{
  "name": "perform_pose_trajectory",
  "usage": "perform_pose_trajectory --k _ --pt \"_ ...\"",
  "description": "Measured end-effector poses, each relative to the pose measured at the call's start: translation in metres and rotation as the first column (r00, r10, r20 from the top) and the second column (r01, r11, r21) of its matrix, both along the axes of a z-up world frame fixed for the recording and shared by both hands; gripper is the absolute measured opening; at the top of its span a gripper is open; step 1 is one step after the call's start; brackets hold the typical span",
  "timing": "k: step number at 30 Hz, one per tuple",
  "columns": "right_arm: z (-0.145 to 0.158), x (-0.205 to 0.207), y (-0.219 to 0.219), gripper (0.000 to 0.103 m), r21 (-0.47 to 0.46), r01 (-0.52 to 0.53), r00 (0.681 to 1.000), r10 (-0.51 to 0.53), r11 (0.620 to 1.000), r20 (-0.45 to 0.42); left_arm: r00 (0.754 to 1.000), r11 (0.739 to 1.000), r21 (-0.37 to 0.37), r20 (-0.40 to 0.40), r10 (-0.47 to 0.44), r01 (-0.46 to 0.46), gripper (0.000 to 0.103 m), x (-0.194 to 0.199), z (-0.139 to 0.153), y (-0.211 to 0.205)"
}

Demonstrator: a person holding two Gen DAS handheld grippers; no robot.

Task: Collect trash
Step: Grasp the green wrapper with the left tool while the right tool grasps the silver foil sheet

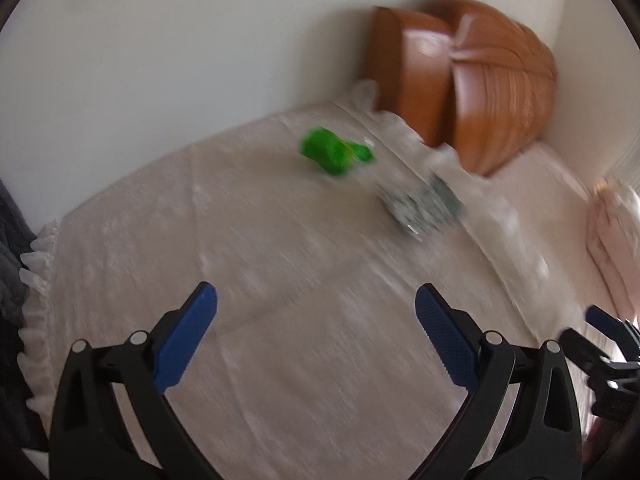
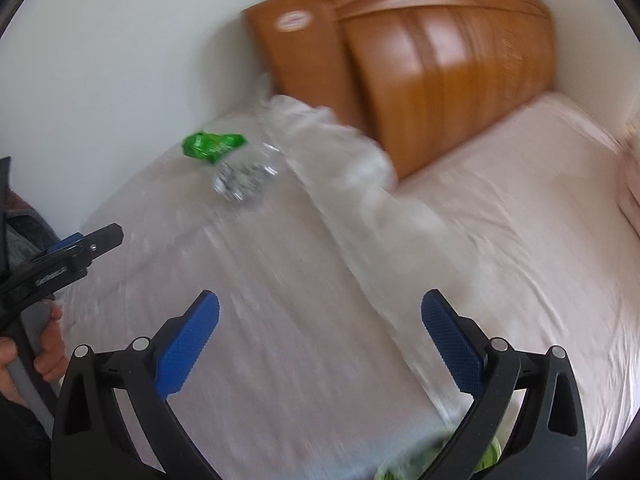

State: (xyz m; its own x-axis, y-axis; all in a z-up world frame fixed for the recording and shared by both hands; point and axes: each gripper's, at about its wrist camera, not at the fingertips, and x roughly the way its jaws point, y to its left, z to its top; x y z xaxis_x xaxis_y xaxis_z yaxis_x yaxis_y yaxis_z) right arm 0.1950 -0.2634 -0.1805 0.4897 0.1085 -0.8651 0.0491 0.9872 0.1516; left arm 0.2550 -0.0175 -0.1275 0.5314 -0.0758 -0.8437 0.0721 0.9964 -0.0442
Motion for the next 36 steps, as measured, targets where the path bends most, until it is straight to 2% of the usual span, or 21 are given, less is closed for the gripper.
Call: perform_pose_trajectory --k 3,7,14,21,23,25,36 --pt "-0.019 0.051 0.032 0.100 -0.026 -0.047 0.999 0.047 0.999 -0.003 0.999 0.999 -0.014 -0.009 0.049 -0.049 0.095 0.021 -0.005 0.021" --pt "-0.041 0.096 0.062 0.100 -0.077 -0.071 0.997 0.069 0.995 -0.024 0.995 0.995 -0.031 -0.028 0.096 -0.097 0.095 0.034 -0.014 0.042" --pt "-0.068 0.136 0.082 0.100 -0.129 -0.060 0.997 0.053 0.990 -0.058 0.993 0.992 -0.050 -0.050 0.111 -0.113 0.095 0.053 -0.024 0.054" --pt "-0.078 0.143 0.086 0.100 -0.172 -0.065 0.997 0.056 0.983 -0.059 0.996 0.997 -0.041 -0.054 0.065 -0.067 0.095 0.076 -0.028 0.042" --pt "-0.078 0.143 0.082 0.082 -0.161 -0.063 0.996 0.053 0.985 -0.068 0.997 0.997 -0.041 -0.055 0.058 -0.060 0.095 0.080 -0.028 0.040" --pt "-0.080 0.145 0.080 0.074 -0.141 -0.064 0.995 0.052 0.988 -0.084 0.997 0.997 -0.045 -0.058 0.055 -0.058 0.095 0.083 -0.029 0.039" --pt "-0.066 0.134 0.066 0.069 -0.087 -0.048 0.997 0.042 0.995 -0.070 0.997 0.998 -0.050 -0.063 0.039 -0.042 0.095 0.090 -0.031 0.035"
